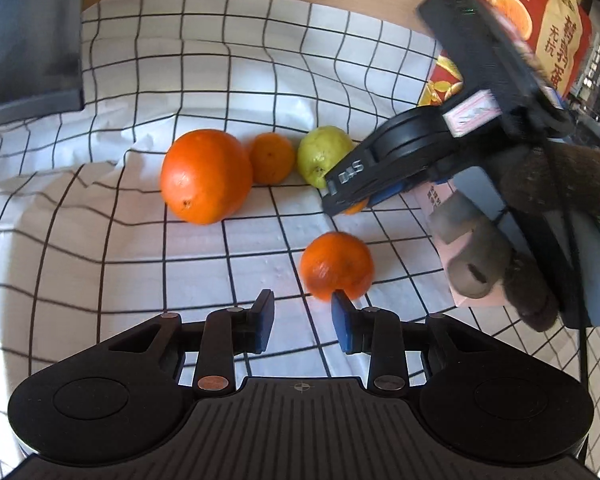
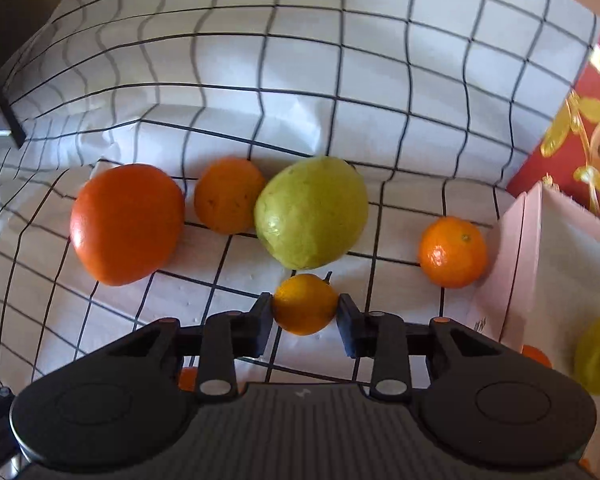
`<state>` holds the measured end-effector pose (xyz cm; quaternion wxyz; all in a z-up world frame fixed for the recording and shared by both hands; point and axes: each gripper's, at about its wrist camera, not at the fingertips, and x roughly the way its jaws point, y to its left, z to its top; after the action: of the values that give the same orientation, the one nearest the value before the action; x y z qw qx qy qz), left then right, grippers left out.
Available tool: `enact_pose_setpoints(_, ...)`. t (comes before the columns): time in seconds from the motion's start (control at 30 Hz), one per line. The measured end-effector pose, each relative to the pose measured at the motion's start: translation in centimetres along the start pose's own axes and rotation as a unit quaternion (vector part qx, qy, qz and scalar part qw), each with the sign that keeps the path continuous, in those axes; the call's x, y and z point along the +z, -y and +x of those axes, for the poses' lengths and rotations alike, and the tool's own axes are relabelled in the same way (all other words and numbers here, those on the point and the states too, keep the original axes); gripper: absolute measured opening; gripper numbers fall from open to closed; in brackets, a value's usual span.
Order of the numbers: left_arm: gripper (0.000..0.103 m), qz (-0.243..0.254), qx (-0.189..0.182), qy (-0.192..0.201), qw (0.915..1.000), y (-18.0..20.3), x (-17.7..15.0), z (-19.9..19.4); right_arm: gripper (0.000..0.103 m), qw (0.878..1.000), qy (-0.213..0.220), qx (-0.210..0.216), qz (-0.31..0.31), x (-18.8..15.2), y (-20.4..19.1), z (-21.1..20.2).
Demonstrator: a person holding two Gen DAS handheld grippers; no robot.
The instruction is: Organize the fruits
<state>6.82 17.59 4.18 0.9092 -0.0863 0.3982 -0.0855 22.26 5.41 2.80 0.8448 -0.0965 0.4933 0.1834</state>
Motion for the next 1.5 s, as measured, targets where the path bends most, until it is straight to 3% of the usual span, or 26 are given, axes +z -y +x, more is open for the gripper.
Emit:
enact_pose_setpoints(0.2,0.035,-0.018,-0.009,0.03,0.9994,-0.9,0.3,-1.2,0.033,0.998,0.054,0.037,0.004,-2.2,0.1,-5.8)
enact_pose_setpoints(0.4,0.035,0.01,-0.006,0.035,0.9993,0.0,2.2,-0.4,0.033,0.993,0.115,0.037,0.0,-8.2,0.7,-12.7)
enact_pose_setpoints(0.5,0.035,0.042,-0.011,0.02,0.9988,1.2,2.8,0.6,0.033,0.993,0.112,0.031,0.0,-12.6,1.2,-14.3)
enact_pose_setpoints(0.63,0.035,0.082,-0.004,0.004,0.9966,2.9,2.9,1.8,0.033,0.995,0.101,-0.021,-0.004,-18.0,1.8,-13.8)
enact_pose_setpoints(0.7,0.04,0.095,-0.007,-0.007,0.9954,3.7,2.7,2.4,0.033,0.995,0.092,-0.038,0.01,-20.0,2.4,-13.4)
enact_pose_setpoints(0.83,0.045,0.123,0.021,0.002,0.9921,5.1,2.6,3.1,0.033,0.993,0.081,-0.063,0.064,-23.3,4.0,-12.8)
enact_pose_setpoints(0.93,0.052,0.128,0.021,-0.001,0.9915,5.4,2.6,3.2,0.033,0.99,0.084,-0.071,0.087,-24.8,4.8,-12.7)
enact_pose_setpoints(1.07,0.054,0.143,0.014,-0.001,0.9896,5.5,2.0,2.9,0.034,0.988,0.09,-0.088,0.088,-25.5,5.5,-12.4)
enact_pose_setpoints(1.23,0.053,0.112,0.015,-0.017,0.9935,3.6,1.4,2.8,0.035,0.987,0.103,-0.093,0.084,-25.8,5.6,-12.2)
enact_pose_setpoints(1.5,0.052,0.09,0.007,-0.019,0.9957,3.8,1.9,3.5,0.066,0.983,0.113,-0.094,0.105,-26.3,5.8,-12.1)
